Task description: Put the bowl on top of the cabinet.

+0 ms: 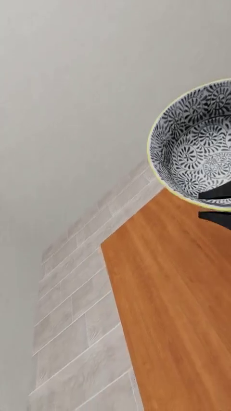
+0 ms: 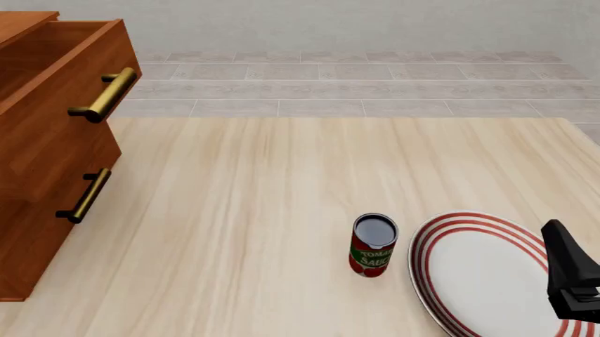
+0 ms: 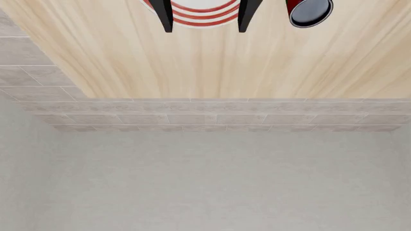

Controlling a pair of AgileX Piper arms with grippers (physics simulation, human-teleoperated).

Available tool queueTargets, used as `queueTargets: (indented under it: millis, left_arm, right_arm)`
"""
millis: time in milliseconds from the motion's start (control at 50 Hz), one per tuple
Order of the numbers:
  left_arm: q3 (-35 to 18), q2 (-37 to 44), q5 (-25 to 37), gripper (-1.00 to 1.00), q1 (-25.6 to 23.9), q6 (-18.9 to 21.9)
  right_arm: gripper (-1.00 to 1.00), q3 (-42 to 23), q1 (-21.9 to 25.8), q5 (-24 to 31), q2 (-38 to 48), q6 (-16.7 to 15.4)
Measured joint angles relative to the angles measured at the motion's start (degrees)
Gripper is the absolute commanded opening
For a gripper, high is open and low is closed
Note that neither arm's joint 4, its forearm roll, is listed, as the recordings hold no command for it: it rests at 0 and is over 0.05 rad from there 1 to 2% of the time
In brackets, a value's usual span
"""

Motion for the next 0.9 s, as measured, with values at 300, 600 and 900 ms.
queueTargets:
  millis: [300, 600, 900]
  left_arm:
    - [-0.32, 3.11, -0.94, -1.00, 1.33, -0.41]
    - [-0.72, 5.97, -1.71, -1.00, 2.60, -0.18]
    - [-0.77, 7.87, -2.51, -1.00, 3.39, 0.46]
  right_arm:
    - [1.00, 0.00, 0.00, 0.00, 0.00, 0.00]
    - [1.00, 0.00, 0.00, 0.00, 0.00, 0.00]
    - [1.00, 0.00, 0.00, 0.00, 0.00, 0.00]
